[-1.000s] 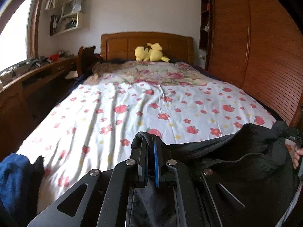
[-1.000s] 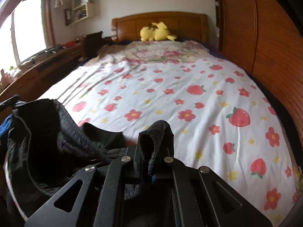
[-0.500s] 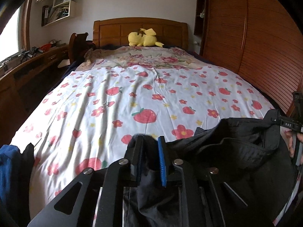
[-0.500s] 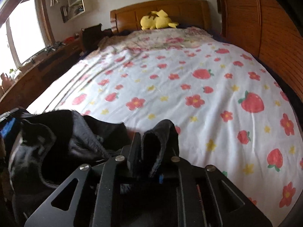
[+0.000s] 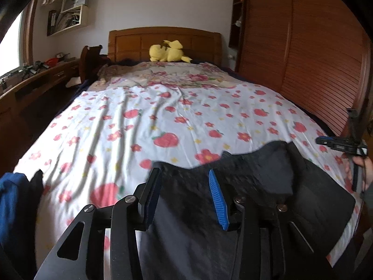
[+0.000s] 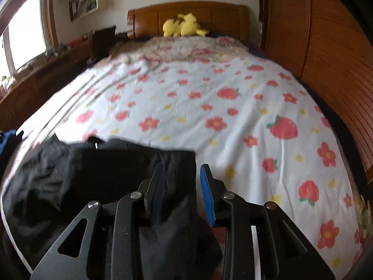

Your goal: Fold large clothes

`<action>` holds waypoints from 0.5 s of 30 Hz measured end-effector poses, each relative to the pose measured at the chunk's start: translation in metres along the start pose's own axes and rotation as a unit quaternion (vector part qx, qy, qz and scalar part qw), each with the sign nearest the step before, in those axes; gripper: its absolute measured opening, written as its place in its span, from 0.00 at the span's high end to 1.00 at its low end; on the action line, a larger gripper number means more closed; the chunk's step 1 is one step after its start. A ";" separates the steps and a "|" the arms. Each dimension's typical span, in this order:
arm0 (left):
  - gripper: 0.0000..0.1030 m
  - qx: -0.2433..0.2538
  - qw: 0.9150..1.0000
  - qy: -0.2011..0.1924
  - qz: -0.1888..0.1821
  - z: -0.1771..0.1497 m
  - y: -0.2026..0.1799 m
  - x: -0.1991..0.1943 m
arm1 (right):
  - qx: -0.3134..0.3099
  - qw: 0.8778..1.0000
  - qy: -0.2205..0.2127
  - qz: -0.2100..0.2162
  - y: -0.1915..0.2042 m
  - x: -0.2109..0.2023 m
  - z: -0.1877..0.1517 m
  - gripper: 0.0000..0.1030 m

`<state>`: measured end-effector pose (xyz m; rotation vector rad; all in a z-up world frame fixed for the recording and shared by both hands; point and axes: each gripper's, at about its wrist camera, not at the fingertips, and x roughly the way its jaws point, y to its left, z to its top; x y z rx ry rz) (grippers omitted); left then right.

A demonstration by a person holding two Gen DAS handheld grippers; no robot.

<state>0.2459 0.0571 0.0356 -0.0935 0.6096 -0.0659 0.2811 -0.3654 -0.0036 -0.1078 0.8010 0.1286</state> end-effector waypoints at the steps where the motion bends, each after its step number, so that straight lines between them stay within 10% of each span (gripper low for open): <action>1: 0.58 -0.001 1.000 0.004 -0.005 -0.004 -0.003 0.000 | -0.003 1.000 0.005 0.000 0.001 0.003 -0.004 0.69; 15: 0.58 0.020 0.999 0.002 -0.034 -0.035 -0.026 -0.016 | -0.057 0.990 0.019 0.129 0.120 0.013 -0.006 0.69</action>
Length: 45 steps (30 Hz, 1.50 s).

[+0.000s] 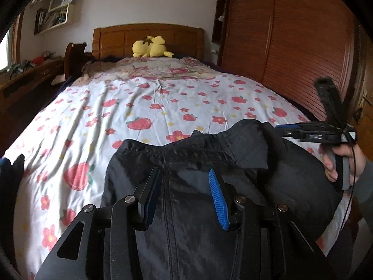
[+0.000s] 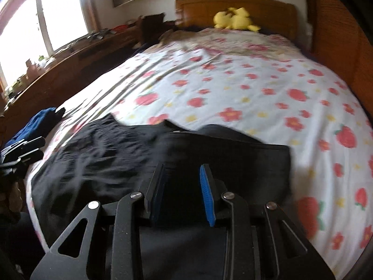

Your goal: Fold large clothes

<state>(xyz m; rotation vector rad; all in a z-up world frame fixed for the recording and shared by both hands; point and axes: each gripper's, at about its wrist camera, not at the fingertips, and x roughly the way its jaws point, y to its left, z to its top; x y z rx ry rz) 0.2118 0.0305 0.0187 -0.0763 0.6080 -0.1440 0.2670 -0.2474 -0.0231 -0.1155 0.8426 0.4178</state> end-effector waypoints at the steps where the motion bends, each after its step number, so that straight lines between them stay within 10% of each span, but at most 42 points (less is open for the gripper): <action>1: 0.58 0.004 1.000 -0.003 0.002 -0.001 -0.001 -0.003 | -0.004 1.000 0.011 -0.004 0.010 0.009 0.002 0.69; 16: 0.58 0.005 1.000 -0.003 0.011 -0.021 0.003 -0.028 | -0.040 0.990 0.114 -0.077 0.018 0.103 0.017 0.85; 28: 0.58 -0.005 1.000 -0.007 0.011 -0.021 0.002 -0.031 | -0.011 0.991 0.037 -0.126 -0.002 0.089 0.051 0.93; 37: 0.58 -0.002 1.000 -0.002 0.004 -0.020 0.001 -0.027 | 0.012 0.999 0.006 -0.039 -0.016 0.057 0.045 0.81; 45: 0.57 0.004 1.000 -0.001 -0.001 -0.019 -0.005 -0.025 | 0.013 0.995 0.012 -0.100 -0.063 0.021 0.029 0.77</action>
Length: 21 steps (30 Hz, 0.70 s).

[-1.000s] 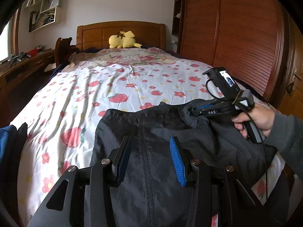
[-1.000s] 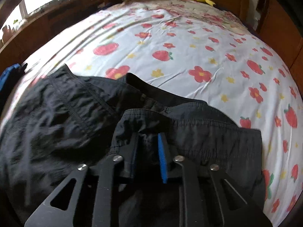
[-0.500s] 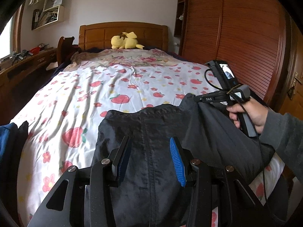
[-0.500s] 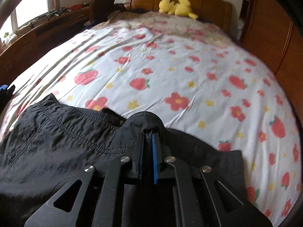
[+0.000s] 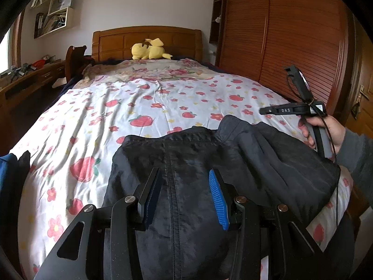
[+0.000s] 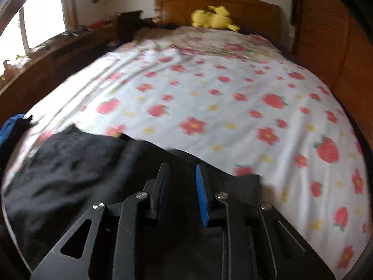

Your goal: Fold large clothes

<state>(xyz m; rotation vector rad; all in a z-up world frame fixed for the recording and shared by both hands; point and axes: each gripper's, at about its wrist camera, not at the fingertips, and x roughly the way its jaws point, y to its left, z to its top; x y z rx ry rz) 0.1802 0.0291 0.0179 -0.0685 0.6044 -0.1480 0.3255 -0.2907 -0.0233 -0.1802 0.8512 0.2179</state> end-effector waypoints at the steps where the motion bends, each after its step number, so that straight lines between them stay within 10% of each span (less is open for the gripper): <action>1: 0.58 0.001 1.000 0.000 -0.001 0.000 -0.001 0.000 | 0.004 1.000 0.008 -0.012 -0.009 0.002 -0.004 0.77; 21: 0.58 0.017 1.000 0.021 -0.005 0.000 -0.012 0.016 | 0.101 0.987 0.122 -0.027 -0.092 0.058 -0.049 0.69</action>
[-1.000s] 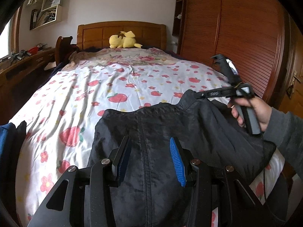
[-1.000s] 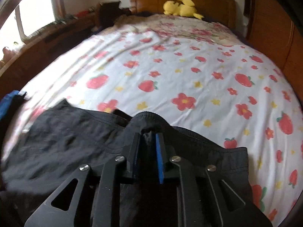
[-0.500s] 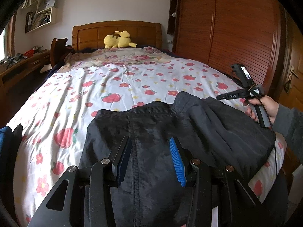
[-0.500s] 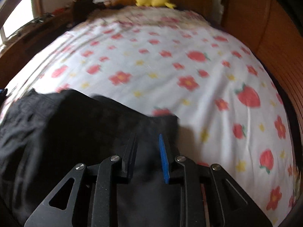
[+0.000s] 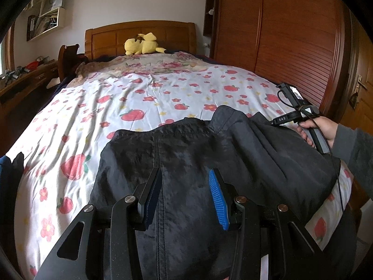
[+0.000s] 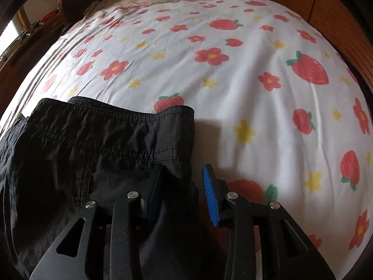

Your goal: Fold large clothes

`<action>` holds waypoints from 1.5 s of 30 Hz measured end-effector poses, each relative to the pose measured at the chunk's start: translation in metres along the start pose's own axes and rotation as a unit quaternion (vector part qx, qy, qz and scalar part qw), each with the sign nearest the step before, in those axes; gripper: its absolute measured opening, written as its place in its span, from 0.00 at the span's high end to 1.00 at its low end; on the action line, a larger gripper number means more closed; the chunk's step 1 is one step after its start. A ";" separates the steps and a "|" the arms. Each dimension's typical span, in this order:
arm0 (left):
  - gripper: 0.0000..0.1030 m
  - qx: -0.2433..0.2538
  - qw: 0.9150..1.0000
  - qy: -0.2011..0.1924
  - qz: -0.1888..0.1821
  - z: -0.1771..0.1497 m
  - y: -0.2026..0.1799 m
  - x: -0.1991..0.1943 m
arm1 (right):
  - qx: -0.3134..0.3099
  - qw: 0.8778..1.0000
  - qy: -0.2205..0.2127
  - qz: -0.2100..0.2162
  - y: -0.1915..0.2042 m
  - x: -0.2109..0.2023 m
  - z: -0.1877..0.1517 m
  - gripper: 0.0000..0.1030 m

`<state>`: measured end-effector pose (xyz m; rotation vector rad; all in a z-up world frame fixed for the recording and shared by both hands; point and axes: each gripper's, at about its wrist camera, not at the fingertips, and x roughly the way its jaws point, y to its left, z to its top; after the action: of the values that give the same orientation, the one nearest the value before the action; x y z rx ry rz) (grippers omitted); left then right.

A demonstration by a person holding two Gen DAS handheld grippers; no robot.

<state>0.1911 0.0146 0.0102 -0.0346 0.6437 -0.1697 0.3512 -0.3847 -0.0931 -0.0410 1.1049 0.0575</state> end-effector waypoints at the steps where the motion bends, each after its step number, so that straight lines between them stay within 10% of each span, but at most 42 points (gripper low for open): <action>1: 0.58 0.000 1.000 0.001 -0.001 0.000 0.000 0.000 | -0.004 1.000 -0.006 0.006 0.001 -0.002 -0.001 0.76; 6: 0.58 0.007 1.000 0.004 -0.005 0.000 -0.003 0.001 | -0.025 0.993 -0.101 -0.059 0.002 -0.034 -0.003 0.94; 10: 0.58 0.011 1.000 0.007 -0.007 0.000 -0.004 0.000 | 0.007 0.994 -0.076 -0.081 -0.011 -0.029 -0.001 0.94; 22: 0.58 0.021 1.000 0.007 -0.004 -0.002 -0.012 -0.004 | -0.050 0.990 -0.108 -0.073 0.017 -0.089 -0.030 0.74; 34: 0.58 0.023 1.000 0.017 -0.006 -0.019 -0.024 -0.016 | -0.126 0.987 -0.088 0.035 0.092 -0.122 -0.134 0.74; 45: 0.58 0.007 1.000 0.013 0.021 -0.034 -0.021 -0.061 | -0.188 0.969 -0.104 0.123 0.177 -0.130 -0.159 0.74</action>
<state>0.1193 0.0049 0.0211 -0.0049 0.6687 -0.1351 0.1394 -0.2212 -0.0485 -0.2332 0.8716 0.4853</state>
